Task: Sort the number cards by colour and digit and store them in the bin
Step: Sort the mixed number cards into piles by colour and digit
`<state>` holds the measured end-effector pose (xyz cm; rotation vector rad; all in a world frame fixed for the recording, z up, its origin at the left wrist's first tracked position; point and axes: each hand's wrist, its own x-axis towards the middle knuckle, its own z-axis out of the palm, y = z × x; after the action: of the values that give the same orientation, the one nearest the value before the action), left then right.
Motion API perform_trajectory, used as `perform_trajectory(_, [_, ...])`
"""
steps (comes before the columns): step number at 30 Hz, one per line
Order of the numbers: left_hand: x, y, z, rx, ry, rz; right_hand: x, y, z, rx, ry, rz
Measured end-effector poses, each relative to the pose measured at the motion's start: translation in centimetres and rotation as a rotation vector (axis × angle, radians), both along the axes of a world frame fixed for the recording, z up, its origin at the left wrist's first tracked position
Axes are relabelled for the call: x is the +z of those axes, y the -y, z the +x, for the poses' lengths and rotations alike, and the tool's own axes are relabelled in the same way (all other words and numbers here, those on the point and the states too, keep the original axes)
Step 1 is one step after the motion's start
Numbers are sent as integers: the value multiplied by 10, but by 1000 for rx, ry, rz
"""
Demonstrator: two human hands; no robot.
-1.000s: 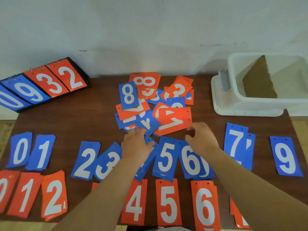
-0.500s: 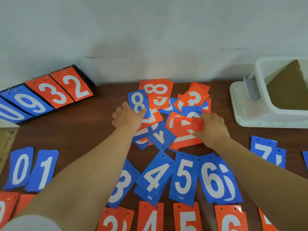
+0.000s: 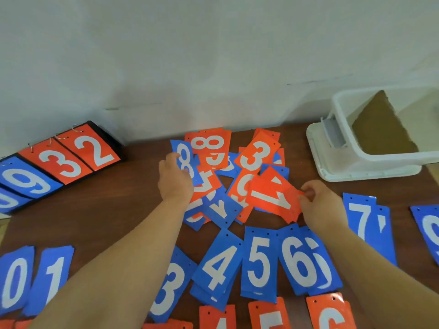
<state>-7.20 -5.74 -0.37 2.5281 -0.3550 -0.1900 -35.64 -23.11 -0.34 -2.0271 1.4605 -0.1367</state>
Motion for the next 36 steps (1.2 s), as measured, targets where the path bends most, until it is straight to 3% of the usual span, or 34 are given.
perform_trajectory(3, [20, -16, -12, 51, 57, -191, -2, 1, -10, -7, -55, -10])
perform_trajectory(6, [42, -39, -40, 128, -16, -333, -3, 1, -14, -27, -31, 15])
perform_trajectory(16, [99, -108, -176, 50, -450, -422, 39, 7, -60, -195, 214, -56])
perform_trajectory(18, [111, -119, -192, -73, -449, -346, 58, 3, -65, -55, 277, -26])
perform_trajectory(24, [156, -117, -206, -551, -406, -42, 142, -40, -40, 806, 187, -79])
perform_trajectory(27, [169, -118, -206, -652, -465, -18, 169, -73, -20, 978, 236, -60])
perform_trajectory(29, [170, -126, -207, -609, -460, -73, 171, -91, -13, 903, 305, -21])
perform_trajectory(31, [165, -138, -209, -438, -414, -179, 165, -108, -13, 734, 363, 32])
perform_trajectory(36, [142, -187, -205, 29, -480, -521, 122, -171, -17, 439, 370, 490])
